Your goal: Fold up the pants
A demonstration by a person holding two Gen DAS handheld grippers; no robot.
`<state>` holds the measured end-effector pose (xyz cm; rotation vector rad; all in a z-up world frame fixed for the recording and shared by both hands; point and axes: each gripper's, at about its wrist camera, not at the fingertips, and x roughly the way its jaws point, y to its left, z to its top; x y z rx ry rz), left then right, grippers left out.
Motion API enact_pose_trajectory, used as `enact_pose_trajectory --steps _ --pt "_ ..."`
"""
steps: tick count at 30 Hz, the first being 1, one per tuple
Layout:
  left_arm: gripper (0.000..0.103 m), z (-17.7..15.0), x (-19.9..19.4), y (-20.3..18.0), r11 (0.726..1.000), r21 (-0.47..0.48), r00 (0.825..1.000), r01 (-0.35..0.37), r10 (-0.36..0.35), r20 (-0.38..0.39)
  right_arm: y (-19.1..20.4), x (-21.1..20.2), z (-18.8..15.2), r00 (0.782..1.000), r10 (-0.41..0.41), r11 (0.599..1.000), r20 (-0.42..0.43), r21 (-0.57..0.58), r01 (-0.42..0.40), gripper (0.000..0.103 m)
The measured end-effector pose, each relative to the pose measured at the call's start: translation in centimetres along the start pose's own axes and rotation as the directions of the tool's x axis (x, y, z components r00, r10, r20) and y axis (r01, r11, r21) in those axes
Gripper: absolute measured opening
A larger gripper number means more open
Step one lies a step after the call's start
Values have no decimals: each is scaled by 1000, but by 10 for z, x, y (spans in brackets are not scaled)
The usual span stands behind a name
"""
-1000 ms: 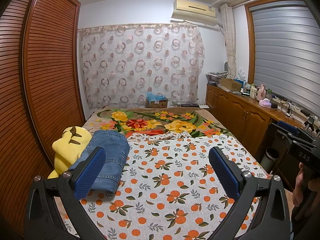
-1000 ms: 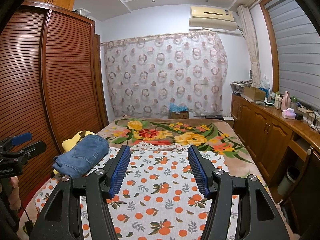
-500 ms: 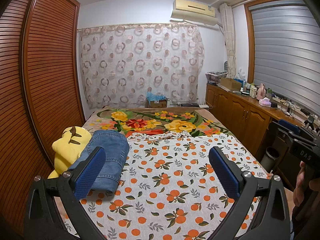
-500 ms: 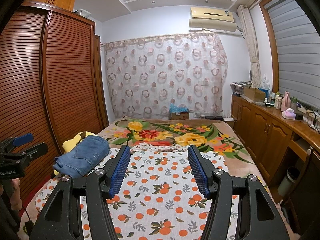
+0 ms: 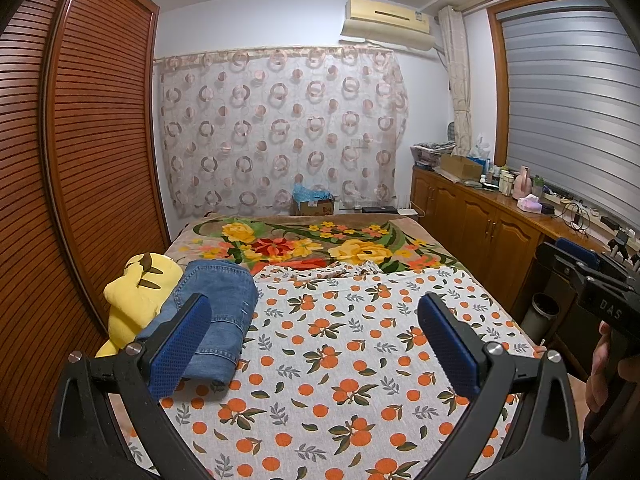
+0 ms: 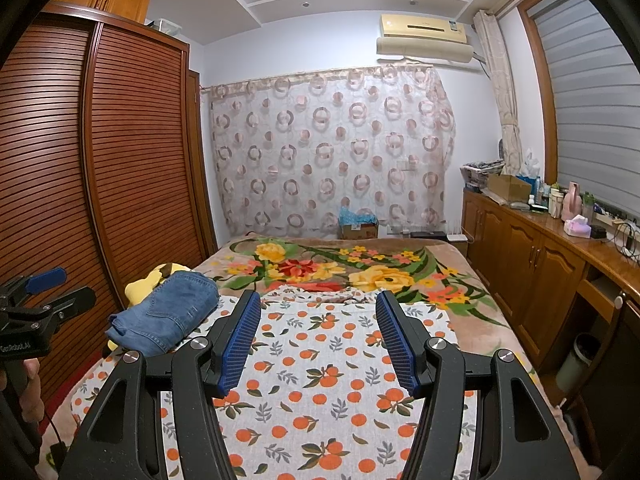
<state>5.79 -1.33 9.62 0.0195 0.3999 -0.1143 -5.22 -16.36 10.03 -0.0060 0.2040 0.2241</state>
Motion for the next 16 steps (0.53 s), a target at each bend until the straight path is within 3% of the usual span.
enact_pose_trajectory --steps 16 --pt "103 0 -1 0 1000 0 1000 1 -1 -1 1 1 -1 1000 0 1000 0 4 0 62"
